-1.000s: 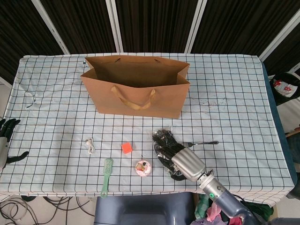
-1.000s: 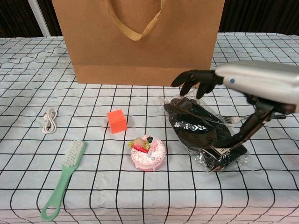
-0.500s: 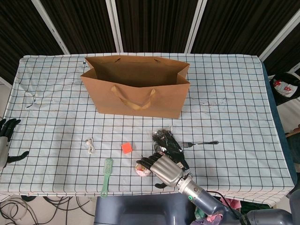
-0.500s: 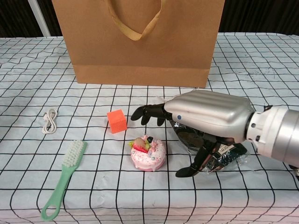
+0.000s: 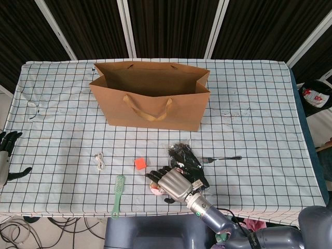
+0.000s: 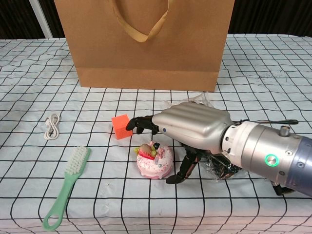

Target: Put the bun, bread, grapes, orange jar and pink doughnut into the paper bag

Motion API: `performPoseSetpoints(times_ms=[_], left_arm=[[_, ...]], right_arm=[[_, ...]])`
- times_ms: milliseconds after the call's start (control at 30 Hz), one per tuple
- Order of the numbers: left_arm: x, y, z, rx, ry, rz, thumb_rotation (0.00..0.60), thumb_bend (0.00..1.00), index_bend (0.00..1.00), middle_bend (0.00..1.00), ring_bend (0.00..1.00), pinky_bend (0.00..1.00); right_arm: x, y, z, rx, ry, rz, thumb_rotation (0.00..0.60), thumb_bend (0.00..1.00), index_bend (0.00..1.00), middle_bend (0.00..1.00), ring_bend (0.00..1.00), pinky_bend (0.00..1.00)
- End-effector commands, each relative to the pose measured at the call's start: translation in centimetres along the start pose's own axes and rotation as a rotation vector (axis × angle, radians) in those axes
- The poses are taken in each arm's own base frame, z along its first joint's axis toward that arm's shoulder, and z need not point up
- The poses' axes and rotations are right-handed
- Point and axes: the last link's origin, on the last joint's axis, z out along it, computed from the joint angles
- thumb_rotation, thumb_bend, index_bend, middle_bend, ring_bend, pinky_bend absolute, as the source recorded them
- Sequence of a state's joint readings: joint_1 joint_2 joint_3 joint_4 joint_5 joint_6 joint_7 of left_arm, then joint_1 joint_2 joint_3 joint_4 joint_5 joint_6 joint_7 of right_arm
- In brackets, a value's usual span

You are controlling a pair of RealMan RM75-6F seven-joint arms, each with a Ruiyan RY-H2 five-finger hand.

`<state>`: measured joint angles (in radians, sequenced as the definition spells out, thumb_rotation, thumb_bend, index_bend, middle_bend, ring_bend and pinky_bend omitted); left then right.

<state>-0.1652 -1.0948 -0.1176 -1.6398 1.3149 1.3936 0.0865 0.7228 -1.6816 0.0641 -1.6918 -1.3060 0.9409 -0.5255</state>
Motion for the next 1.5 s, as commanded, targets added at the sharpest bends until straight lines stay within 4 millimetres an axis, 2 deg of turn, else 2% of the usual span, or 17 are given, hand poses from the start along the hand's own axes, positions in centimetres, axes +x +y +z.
performPoseSetpoints(times_ms=[33,167,367,733,867,967,1167,1400,1500], left_arm=[[-0.1,0.0,0.0,0.001,-0.003,0.002,0.6,0.05,0.12,0.09,0.0,0.03],[0.0,0.0,0.0,0.001,-0.003,0.0,0.6,0.05,0.12,0.09,0.0,0.03],[0.0,-0.1,0.0,0.007,0.003,-0.003,0.6,0.05,0.12,0.09,0.0,0.03],[0.1,-0.1,0.0,0.008,0.003,-0.004,0.6,0.05,0.12,0.09,0.0,0.03],[0.1,-0.1,0.0,0.009,0.002,-0.004,0.6,0.05,0.12,0.09,0.0,0.03],[0.0,-0.1,0.0,0.008,0.0,-0.003,0.6,0.05,0.12,0.09,0.0,0.03],[0.0,-0.1,0.0,0.01,0.0,-0.004,0.6,0.05,0.12,0.09,0.0,0.03],[-0.1,0.0,0.0,0.009,-0.003,0.0,0.6,0.05,0.12,0.09,0.0,0.03],[-0.2,0.1,-0.1,0.007,-0.007,0.003,0.6,0.05,0.12,0.09,0.0,0.03]], right_arm=[[-0.4,-0.1,0.6,0.003,-0.01,-0.004,0.6,0.09,0.14,0.18,0.24,0.22],[-1.0,0.0,1.1,-0.001,-0.019,-0.009,0.6,0.1,0.14,0.19,0.25,0.22],[-1.3,0.5,1.6,-0.019,-0.016,-0.008,0.6,0.18,0.18,0.24,0.27,0.22],[-1.9,0.7,1.9,-0.017,-0.018,-0.002,0.6,0.27,0.32,0.35,0.37,0.24],[-1.4,0.8,1.9,-0.019,0.007,0.003,0.6,0.29,0.34,0.36,0.39,0.24],[0.3,1.1,1.7,-0.033,0.07,0.03,0.6,0.29,0.34,0.37,0.39,0.24],[5.8,2.5,-0.7,-0.075,0.238,0.125,0.6,0.29,0.34,0.37,0.4,0.24],[12.6,5.1,-6.8,-0.157,0.476,0.19,0.6,0.29,0.34,0.37,0.4,0.24],[15.2,6.7,-8.7,-0.208,0.571,0.2,0.6,0.29,0.34,0.36,0.4,0.24]])
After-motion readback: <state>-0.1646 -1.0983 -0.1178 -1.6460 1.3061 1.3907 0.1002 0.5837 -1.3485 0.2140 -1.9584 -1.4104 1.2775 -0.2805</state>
